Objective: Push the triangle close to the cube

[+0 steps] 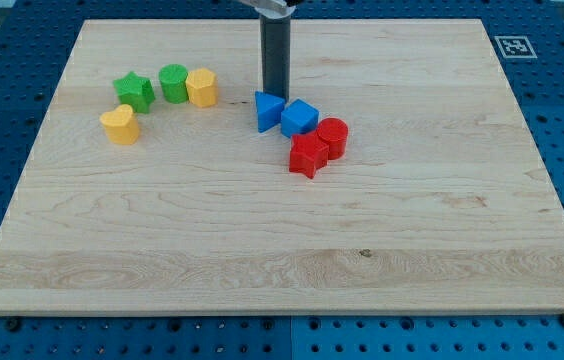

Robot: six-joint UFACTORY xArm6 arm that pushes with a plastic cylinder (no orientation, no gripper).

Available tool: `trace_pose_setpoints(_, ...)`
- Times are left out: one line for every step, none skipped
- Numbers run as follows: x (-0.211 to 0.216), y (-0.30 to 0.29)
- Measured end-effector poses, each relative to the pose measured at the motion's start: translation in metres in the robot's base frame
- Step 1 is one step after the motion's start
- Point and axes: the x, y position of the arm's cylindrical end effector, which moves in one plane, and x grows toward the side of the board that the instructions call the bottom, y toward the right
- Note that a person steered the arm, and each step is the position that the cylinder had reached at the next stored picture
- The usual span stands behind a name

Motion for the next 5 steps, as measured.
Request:
trace_pose_setpoints(0.02,0.0)
trace_pose_setpoints(0.021,-0.016)
trace_pose_setpoints(0.021,-0.04)
trace_pose_setpoints(0.021,-0.058)
trace_pose_setpoints(0.021,-0.062)
